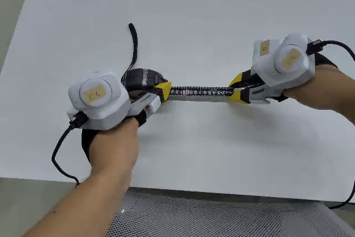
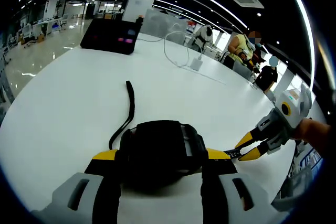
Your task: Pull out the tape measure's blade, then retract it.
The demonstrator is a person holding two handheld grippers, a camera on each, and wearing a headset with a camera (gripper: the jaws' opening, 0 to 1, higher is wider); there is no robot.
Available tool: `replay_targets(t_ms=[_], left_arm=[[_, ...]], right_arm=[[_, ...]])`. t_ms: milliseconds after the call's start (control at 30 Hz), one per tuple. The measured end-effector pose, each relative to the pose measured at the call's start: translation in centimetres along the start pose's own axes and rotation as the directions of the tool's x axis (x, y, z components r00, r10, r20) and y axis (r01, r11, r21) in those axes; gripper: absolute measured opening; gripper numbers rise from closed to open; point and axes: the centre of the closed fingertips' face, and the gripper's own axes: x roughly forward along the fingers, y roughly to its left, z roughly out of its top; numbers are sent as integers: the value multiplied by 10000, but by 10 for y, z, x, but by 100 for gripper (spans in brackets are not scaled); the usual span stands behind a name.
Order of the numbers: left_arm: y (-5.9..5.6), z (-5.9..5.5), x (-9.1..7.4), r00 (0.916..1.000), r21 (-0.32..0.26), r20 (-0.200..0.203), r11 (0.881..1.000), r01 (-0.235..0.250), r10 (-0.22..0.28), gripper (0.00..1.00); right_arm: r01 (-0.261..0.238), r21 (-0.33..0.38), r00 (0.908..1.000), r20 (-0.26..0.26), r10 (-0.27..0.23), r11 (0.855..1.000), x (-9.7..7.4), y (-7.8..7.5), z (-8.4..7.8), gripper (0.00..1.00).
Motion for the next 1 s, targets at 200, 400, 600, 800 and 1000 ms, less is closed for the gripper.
replay_targets(t_ms=[200, 400, 600, 800, 1000], left_arm=[[0, 0, 0, 10000, -44, 8, 10000, 18, -18, 58], [0, 1, 0, 10000, -131, 44, 9999, 56, -56, 58], [1, 1, 0, 10000, -147, 51, 9999, 67, -66, 58], [1, 1, 0, 10000, -161, 57, 9998, 69, -68, 58], [1, 1, 0, 9999, -209, 61, 9997, 86, -84, 58]], right_arm=[[-46, -7, 10000, 77, 46, 10000, 4, 0, 5, 9], [-111, -45, 9997, 216, 112, 9999, 9, 2, 15, 9], [-140, -105, 9995, 276, 143, 9998, 13, 2, 21, 9], [-185, -87, 9993, 335, 187, 9998, 18, 2, 26, 9], [-220, -108, 9990, 396, 225, 9997, 21, 3, 32, 9]])
